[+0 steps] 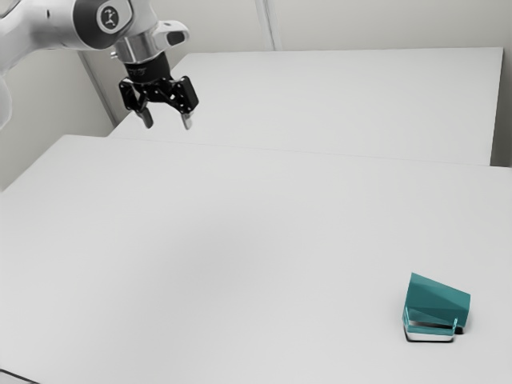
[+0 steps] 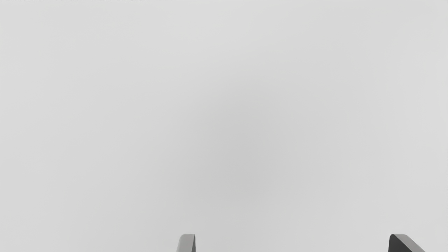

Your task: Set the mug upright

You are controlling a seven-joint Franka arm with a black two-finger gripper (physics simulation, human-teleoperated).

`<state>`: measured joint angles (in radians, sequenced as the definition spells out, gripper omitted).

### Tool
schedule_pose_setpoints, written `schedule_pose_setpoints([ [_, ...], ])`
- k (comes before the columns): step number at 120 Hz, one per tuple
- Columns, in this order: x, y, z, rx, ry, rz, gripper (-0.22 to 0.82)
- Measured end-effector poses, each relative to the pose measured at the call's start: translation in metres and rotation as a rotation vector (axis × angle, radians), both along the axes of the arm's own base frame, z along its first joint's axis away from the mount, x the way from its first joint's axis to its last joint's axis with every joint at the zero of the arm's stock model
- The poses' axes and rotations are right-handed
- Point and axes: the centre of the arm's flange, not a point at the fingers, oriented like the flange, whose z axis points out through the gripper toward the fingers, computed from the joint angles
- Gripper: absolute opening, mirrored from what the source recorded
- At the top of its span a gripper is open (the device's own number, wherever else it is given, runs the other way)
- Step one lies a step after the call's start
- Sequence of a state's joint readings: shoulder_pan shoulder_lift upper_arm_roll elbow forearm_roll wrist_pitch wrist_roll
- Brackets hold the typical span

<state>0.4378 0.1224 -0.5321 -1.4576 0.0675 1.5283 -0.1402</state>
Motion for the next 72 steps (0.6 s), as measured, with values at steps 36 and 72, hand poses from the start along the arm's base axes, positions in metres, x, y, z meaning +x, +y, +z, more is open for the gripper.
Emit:
schedule_pose_setpoints([
  [36,-0.002,-0.004,0.007,0.011,-0.020,-0.003,0.60],
  [72,-0.013,-0.028,-0.010,-0.082,-0.003,-0.005,0.60],
])
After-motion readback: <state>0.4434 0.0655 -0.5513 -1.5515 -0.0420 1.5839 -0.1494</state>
